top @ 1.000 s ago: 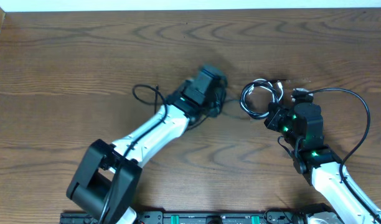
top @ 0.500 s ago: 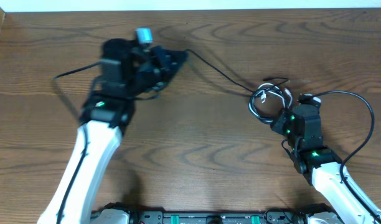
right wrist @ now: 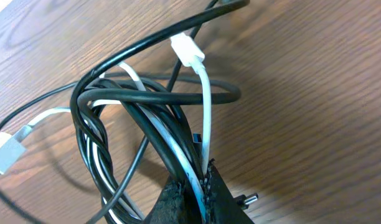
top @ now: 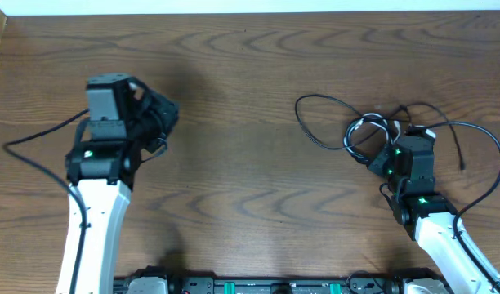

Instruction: Untangle cables

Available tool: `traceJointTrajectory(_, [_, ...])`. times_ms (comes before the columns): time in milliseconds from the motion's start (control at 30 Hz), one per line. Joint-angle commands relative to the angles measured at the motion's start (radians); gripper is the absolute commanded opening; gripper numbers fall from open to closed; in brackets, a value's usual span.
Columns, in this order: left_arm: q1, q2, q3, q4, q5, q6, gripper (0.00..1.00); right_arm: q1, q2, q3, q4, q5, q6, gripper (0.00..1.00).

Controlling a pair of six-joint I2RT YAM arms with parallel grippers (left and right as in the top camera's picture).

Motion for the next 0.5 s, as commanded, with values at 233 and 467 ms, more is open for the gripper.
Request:
traceJointTrajectory(233, [-0.251,0.174,0.005,-0.003,0.008,-0.173,0.81,0.0,-0.005,0.004,0.089,-0.346,-0.076,0.01])
traceJointTrajectory(467, [-0.376,0.336,0.005,0.114,0.063,-0.31,0.75,0.0,-0.005,0.004,0.071,-0.346,-0.072,0.01])
